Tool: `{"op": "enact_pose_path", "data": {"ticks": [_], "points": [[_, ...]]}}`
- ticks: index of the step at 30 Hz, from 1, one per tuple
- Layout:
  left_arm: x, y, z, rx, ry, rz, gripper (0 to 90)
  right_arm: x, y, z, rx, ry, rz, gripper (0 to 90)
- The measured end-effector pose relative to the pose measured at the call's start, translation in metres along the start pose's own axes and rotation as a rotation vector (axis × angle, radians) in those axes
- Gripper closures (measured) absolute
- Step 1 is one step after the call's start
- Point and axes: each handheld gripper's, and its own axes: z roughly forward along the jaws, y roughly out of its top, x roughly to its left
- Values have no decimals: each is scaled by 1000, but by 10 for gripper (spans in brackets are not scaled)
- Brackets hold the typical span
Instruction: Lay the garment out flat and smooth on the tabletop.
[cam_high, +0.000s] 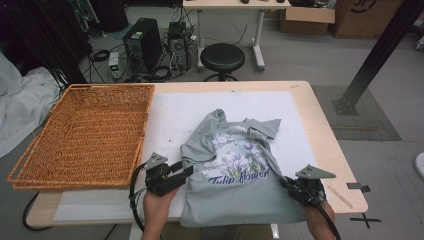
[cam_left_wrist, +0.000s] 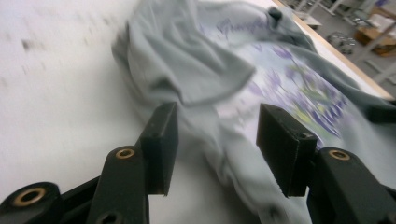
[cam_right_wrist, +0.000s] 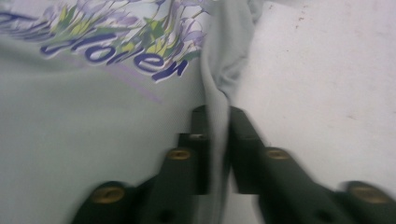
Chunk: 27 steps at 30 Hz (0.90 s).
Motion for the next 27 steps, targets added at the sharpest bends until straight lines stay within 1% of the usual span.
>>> {"op": "enact_pose_path", "data": {"ticks": [1, 2, 3, 5, 6, 7, 8, 9, 10, 11, 12, 13, 14, 15, 16, 17, 18, 19, 20, 21, 22, 23, 24, 25, 26, 27], "points": [[0, 4, 3, -8, 9, 7, 488, 0, -3, -4, 5, 15, -30, 848], [-1, 6, 5, -28, 17, 17, 477, 1, -6, -8, 6, 39, -44, 852], [-1, 9, 7, -37, 26, 27, 460, 1, -10, -14, 9, 58, -53, 855], [0, 15, 11, -43, 66, 53, 452, 2, -17, -24, 16, 87, -58, 855], [0, 18, 13, -52, 79, 56, 443, 2, -23, -30, 17, 95, -64, 854], [1, 19, 15, -53, 84, 55, 442, 1, -30, -36, 20, 108, -56, 852], [1, 21, 18, -49, 86, 46, 439, 1, -34, -39, 20, 117, -47, 849], [2, 22, 21, -43, 86, 45, 432, -1, -40, -43, 2, 133, -42, 837], [3, 24, 26, -27, 86, 42, 424, -1, -41, -43, -7, 141, -46, 820], [3, 24, 30, -14, 90, 40, 419, -3, -42, -44, -13, 151, -45, 781], [6, 26, 38, 18, 95, 36, 416, -4, -42, -44, -17, 144, -42, 720], [8, 27, 43, 48, 98, 32, 416, -6, -40, -46, -47, 119, -26, 636], [11, 28, 50, 86, 114, 22, 433, -8, -37, -47, -70, 104, -13, 621], [14, 29, 53, 115, 124, -12, 522, -12, -31, -46, -103, 78, -4, 581], [15, 29, 52, 117, 131, -36, 683, -16, -22, -43, -130, 52, -2, 567], [16, 29, 51, 100, 133, -58, 730, -19, -16, -40, -147, 37, -5, 556], [15, 29, 46, 66, 140, -79, 790, -22, -9, -36, -162, 18, -13, 547], [14, 29, 44, 55, 146, -72, 822, -28, 3, -27, -188, -1, -14, 541], [13, 29, 41, 43, 152, -68, 826, -33, 13, -18, -201, -6, -8, 533], [12, 30, 38, 35, 155, -68, 836, -38, 25, -9, -199, -5, -2, 537], [11, 30, 35, 20, 173, -69, 840, -42, 33, -2, -196, 2, 8, 538], [11, 30, 32, 6, 180, -80, 840, -47, 46, 11, -182, 19, 17, 546], [10, 30, 27, -22, 191, -108, 843, -49, 53, 18, -165, 13, 4, 559], [10, 29, 25, -31, 202, -124, 843, -51, 63, 31, -120, -12, -37, 589], [9, 28, 24, -30, 216, -129, 842, -53, 69, 41, -70, -20, -81, 594], [9, 27, 23, -27, 234, -127, 842, -55, 72, 50, -30, -28, -115, 615]]}}
